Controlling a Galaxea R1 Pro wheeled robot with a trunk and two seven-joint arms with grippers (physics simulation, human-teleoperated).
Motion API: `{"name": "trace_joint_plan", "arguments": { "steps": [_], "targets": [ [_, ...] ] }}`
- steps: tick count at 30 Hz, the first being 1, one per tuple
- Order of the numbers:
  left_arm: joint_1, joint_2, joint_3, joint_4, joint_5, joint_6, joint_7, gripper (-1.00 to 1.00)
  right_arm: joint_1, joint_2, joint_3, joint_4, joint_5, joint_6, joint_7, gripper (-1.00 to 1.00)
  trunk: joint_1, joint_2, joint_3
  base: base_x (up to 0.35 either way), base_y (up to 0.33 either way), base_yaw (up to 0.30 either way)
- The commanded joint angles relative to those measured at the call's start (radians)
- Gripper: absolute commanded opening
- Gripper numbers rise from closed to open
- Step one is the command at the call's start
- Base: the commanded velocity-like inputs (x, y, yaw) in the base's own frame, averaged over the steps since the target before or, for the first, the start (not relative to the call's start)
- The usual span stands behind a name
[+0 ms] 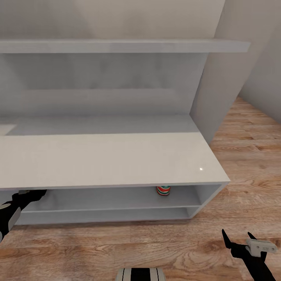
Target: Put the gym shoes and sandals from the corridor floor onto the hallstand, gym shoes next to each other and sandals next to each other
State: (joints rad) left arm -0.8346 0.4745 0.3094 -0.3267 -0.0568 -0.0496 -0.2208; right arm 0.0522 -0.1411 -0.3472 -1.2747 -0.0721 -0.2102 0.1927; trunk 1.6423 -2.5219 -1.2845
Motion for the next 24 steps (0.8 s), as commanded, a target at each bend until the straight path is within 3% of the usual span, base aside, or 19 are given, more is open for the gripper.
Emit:
{"name": "trace_joint_plan", "arguments": {
  "steps": [1, 12, 24],
  "targets": [
    [0.000, 0.000, 0.000, 0.000, 0.000, 0.000, 0.000, 1.00, 0.000, 0.000, 0.000, 0.000, 0.000, 0.000, 0.000, 1.00, 0.000, 0.000, 0.000, 0.000, 0.000, 0.000],
    [0.000, 0.001, 0.000, 0.000, 0.000, -0.001, 0.000, 1.00, 0.000, 0.000, 0.000, 0.000, 0.000, 0.000, 0.000, 1.00, 0.000, 0.000, 0.000, -0.033, 0.000, 0.000],
    [0.000, 0.001, -0.001, 0.000, -0.001, -0.001, 0.000, 1.00, 0.000, 0.000, 0.000, 0.000, 0.000, 0.000, 0.000, 1.00, 0.000, 0.000, 0.000, -0.248, 0.000, 0.000]
  ]
}}
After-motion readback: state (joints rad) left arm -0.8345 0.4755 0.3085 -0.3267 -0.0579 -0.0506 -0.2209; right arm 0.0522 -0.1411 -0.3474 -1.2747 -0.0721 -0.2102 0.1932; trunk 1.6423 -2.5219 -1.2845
